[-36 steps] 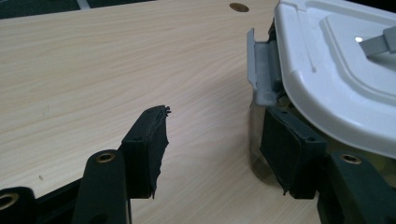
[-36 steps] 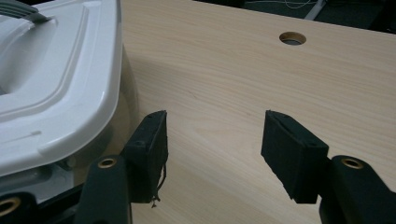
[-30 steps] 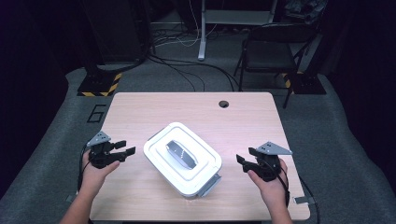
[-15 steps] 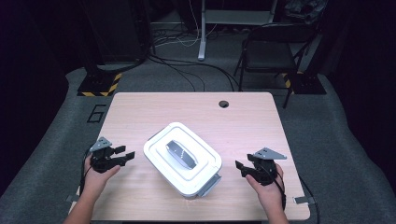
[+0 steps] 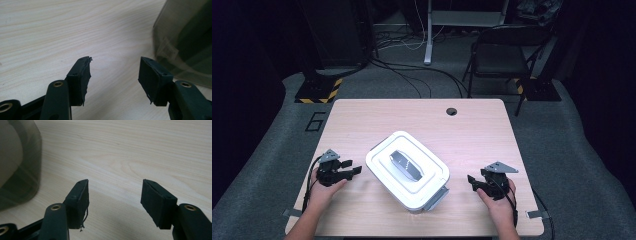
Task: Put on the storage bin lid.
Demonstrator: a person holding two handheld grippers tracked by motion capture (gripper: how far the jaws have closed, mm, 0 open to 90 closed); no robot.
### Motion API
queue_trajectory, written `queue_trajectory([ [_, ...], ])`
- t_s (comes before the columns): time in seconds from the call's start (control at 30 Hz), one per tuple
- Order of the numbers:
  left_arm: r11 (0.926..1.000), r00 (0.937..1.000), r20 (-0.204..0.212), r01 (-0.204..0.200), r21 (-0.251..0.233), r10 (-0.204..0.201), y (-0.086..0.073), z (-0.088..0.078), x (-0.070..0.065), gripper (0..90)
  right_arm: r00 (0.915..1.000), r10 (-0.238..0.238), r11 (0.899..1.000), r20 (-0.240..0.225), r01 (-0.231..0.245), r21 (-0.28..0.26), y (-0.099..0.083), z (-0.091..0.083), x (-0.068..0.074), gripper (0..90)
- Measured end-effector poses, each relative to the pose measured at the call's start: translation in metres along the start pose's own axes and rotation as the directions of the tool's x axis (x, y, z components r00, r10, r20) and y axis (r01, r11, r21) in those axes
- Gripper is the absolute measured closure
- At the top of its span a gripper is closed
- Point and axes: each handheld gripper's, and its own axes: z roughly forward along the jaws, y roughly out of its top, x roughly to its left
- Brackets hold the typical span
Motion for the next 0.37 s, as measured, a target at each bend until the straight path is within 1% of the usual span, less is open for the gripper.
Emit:
queue_trajectory([
  [0.07,0.9999,0.9999,-0.010,0.000,0.011,0.000,-0.002,0.001,0.002,43.1,1.0000,0.006,1.000,0.004,-0.006,0.004,-0.002,0.001,-0.002,38.3],
  [0.13,0.9998,0.9998,-0.017,0.014,0.017,-0.013,-0.003,0.001,0.005,42.9,0.9999,0.012,1.000,0.008,-0.012,0.009,-0.003,0.002,-0.004,37.7],
  [0.27,0.9994,0.9986,-0.040,0.034,0.000,-0.034,-0.005,-0.001,0.011,41.3,0.9997,0.020,1.000,0.017,-0.020,0.012,-0.005,0.004,-0.009,36.6],
  [0.37,0.9993,0.9973,-0.063,0.037,0.001,-0.037,-0.006,-0.001,0.016,40.1,0.9991,0.033,0.999,0.025,-0.033,0.010,-0.007,0.003,-0.012,35.2],
])
